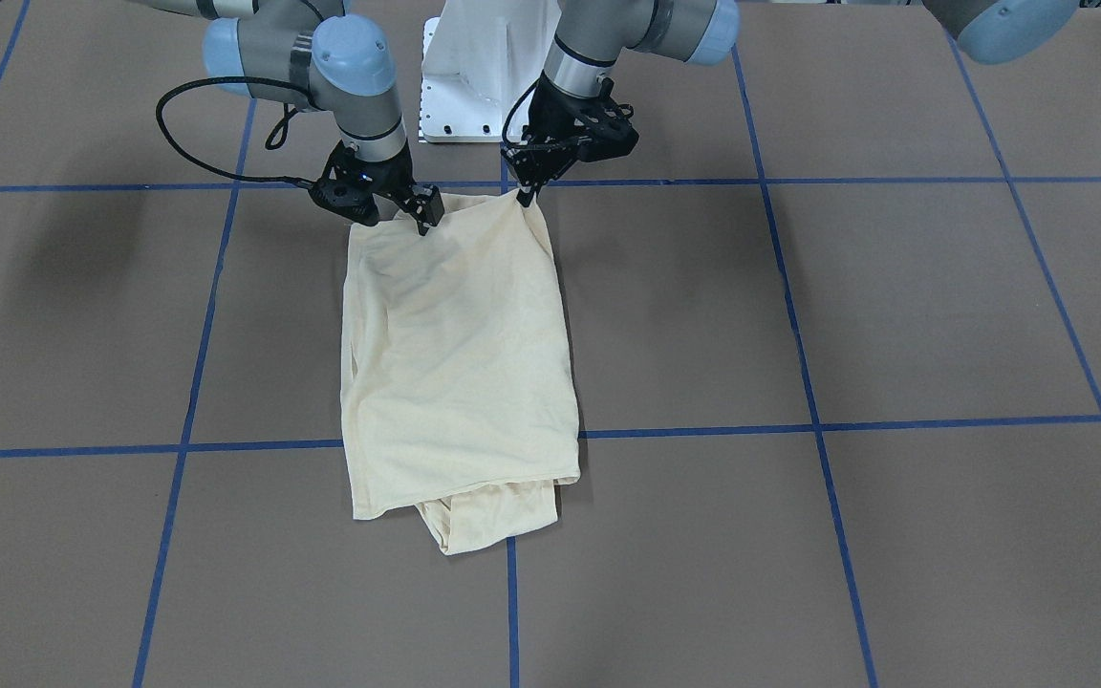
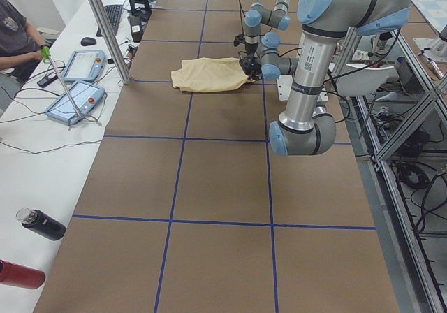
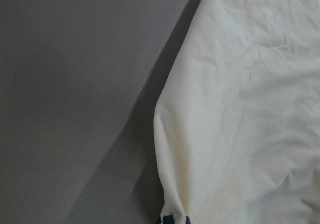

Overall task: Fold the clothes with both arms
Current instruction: 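Grasp the bundle's near corners with both grippers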

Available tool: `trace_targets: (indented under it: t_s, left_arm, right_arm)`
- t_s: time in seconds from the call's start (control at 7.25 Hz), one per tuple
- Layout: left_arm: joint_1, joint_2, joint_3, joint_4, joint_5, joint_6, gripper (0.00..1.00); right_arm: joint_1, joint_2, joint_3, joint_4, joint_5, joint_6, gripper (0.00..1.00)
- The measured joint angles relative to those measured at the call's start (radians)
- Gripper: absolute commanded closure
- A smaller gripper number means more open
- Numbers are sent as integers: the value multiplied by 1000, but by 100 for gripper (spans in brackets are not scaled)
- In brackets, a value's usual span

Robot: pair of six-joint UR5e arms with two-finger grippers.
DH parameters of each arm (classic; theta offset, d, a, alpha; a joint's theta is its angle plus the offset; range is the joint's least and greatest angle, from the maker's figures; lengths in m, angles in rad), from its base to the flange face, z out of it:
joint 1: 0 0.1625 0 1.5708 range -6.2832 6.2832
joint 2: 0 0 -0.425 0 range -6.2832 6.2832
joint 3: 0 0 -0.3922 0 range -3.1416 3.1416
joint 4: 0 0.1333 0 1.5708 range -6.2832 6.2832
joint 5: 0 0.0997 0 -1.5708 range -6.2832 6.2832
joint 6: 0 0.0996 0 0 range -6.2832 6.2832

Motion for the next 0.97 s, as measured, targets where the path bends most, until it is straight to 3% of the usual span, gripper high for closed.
trace_targets:
  t_s: [0.28, 0.41, 0.55, 0.97]
  left_arm:
    - [0, 1, -1, 0, 0, 0, 100]
    - [0, 2, -1, 0, 0, 1, 100]
    - [0, 2, 0, 0, 0, 1, 100]
    - [0, 3, 0, 0, 0, 1, 100]
  right_arm:
    - [1, 1, 5, 1, 2, 0, 84]
    - [3, 2, 6, 1, 3, 0, 93]
    - [3, 2, 7, 0, 3, -1, 100]
    - [10, 2, 30, -4, 3, 1, 100]
